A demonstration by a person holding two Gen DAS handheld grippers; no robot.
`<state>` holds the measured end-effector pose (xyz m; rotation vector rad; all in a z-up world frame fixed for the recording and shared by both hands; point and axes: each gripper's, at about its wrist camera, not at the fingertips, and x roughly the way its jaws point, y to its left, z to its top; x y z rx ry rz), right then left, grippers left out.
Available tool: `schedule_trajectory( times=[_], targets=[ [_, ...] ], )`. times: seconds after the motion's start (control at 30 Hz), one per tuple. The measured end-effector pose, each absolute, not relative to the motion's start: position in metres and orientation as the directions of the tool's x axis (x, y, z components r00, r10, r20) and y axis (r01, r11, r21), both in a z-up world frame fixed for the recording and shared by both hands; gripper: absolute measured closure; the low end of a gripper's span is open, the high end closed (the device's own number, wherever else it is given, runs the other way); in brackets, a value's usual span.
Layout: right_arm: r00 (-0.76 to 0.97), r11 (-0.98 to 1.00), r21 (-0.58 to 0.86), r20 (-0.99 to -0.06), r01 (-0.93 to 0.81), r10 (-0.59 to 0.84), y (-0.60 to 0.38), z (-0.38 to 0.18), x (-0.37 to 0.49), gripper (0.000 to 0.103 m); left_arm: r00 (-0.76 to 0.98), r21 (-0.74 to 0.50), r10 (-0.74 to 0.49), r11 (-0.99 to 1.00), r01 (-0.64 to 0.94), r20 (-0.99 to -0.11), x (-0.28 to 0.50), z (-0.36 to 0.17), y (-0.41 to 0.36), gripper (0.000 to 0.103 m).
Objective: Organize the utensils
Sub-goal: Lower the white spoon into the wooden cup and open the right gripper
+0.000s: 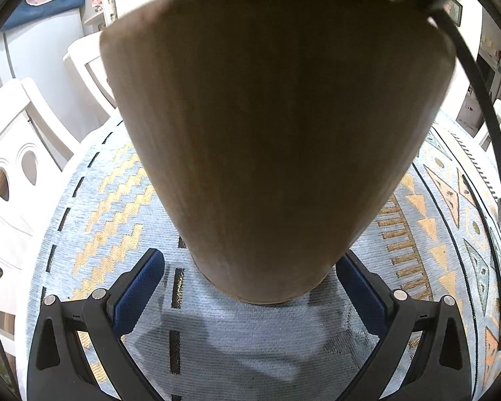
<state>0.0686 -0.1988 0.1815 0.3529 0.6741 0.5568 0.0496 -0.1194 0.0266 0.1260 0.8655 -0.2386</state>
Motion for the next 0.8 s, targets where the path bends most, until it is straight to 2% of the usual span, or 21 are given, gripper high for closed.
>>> schedule_trajectory(
  times=[0.07,0.17,0.37,0.63,0.8],
  targets=[
    [0.637,0.811,0.446,-0.51,-0.379,0.578,-0.198,0.181,0.063,0.093,0.625,0.011,-0.158,0.966,0.258,-0.764,0.05,0.028,-0.119,0.0],
    [0.636,0.812,0.439,-0.512,-0.384,0.577,-0.202,0.18,0.055,0.068,0.627,0.01,-0.16,0.966,0.258,-0.763,0.046,0.029,-0.12,0.0],
    [0.634,0.802,0.493,-0.511,-0.338,0.581,-0.221,0.189,0.039,0.066,0.63,0.006,-0.163,0.966,0.257,-0.759,0.046,0.035,-0.111,0.0],
    [0.712,0.756,0.612,-0.422,-0.234,0.562,-0.254,0.202,-0.006,0.059,0.622,0.018,-0.151,0.966,0.258,-0.768,0.045,0.037,-0.115,0.0],
    [0.715,0.754,0.629,-0.438,-0.19,0.545,-0.26,0.198,-0.02,0.059,0.621,0.037,-0.135,0.966,0.256,-0.772,0.043,0.04,-0.126,0.0]
  ],
)
